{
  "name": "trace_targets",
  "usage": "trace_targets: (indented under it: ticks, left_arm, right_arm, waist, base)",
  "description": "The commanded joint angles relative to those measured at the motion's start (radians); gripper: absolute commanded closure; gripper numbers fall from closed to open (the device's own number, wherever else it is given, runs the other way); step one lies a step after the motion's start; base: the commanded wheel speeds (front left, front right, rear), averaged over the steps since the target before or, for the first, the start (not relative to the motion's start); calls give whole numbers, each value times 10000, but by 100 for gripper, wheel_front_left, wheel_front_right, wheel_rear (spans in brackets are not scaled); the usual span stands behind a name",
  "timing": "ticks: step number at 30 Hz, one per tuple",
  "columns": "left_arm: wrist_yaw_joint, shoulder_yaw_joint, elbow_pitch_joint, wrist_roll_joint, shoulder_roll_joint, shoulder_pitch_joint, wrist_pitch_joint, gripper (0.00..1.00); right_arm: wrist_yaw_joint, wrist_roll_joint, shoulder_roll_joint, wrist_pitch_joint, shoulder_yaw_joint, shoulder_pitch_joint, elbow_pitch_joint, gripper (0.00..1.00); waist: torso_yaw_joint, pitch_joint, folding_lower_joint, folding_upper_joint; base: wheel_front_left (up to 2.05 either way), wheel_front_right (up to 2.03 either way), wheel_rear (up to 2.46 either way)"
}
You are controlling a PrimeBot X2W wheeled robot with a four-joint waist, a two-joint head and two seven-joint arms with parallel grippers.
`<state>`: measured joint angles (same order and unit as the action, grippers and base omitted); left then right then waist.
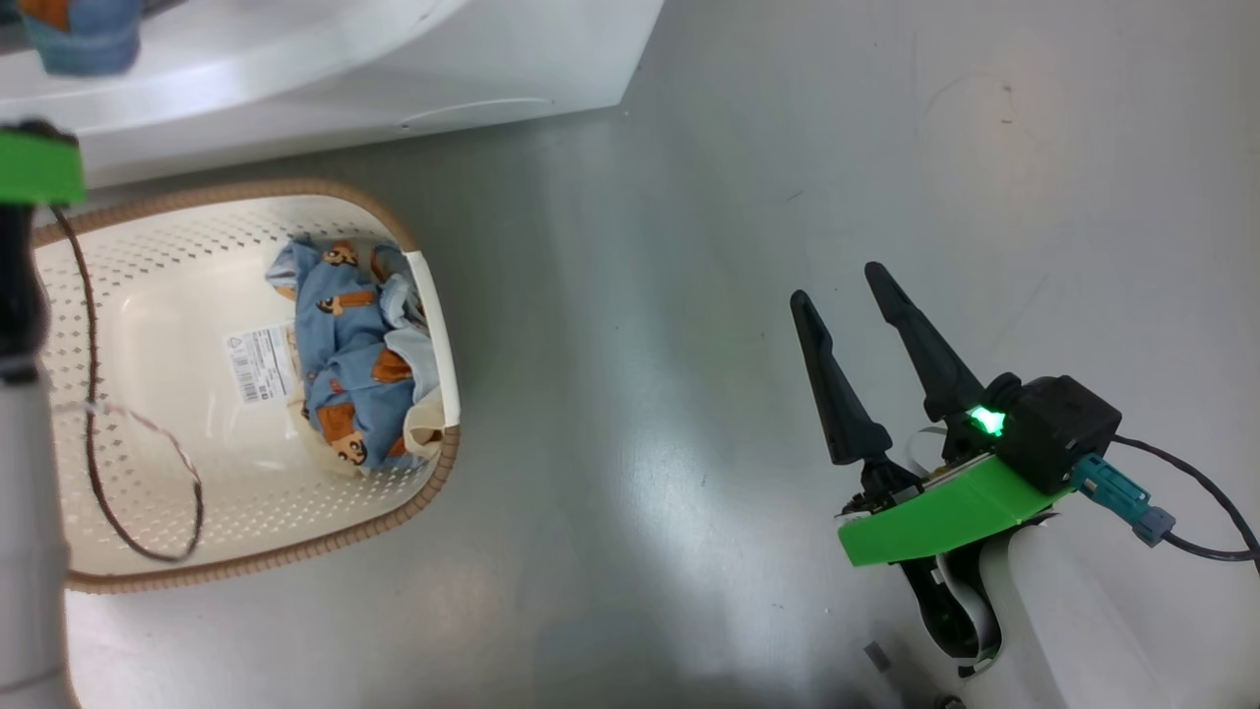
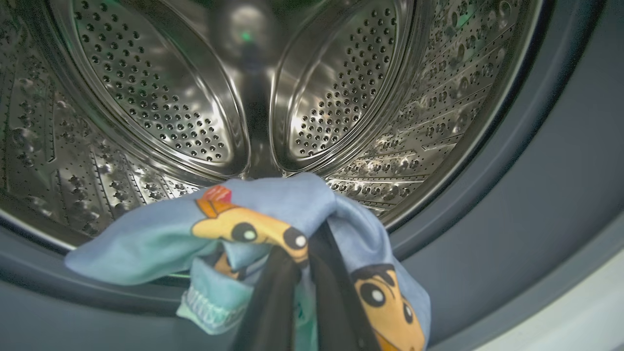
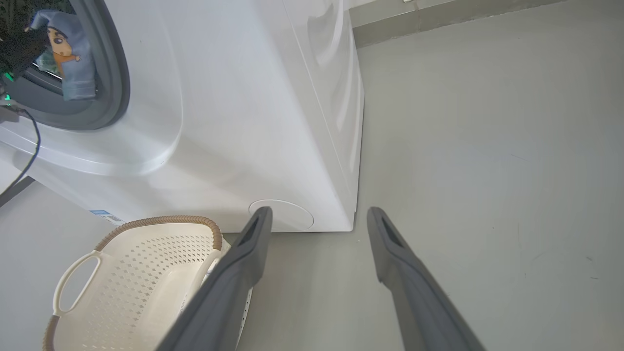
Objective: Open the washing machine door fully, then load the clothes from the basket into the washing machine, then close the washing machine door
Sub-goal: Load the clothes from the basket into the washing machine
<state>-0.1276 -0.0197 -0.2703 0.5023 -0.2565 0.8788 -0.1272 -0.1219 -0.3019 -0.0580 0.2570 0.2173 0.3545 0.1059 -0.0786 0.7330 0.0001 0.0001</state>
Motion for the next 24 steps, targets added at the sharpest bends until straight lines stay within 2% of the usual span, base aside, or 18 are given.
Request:
trace_targets:
  ticks: [1,14,24]
  left_arm:
    - [-24,136,35,-180,-556,389,160,100]
    - [-16,-525,-2476,-964,-1478,3810,624,100]
    - [-27,-1204,-3378,-1019,-2100,5752,403,100]
  right_arm:
    - [-88,-74,78,48,296,-108,-178,0]
    - [-88,-249,78,48,386,-161,-342,0]
    - [-88,-484,78,48,704,-208,-428,0]
  waist:
    - [-55,50,-1,-1]
    - [-455,1000,-1,-1]
    - [-798,1719,-1,-1]
  base:
    - [0,0,0]
    - [0,0,0]
    - [0,0,0]
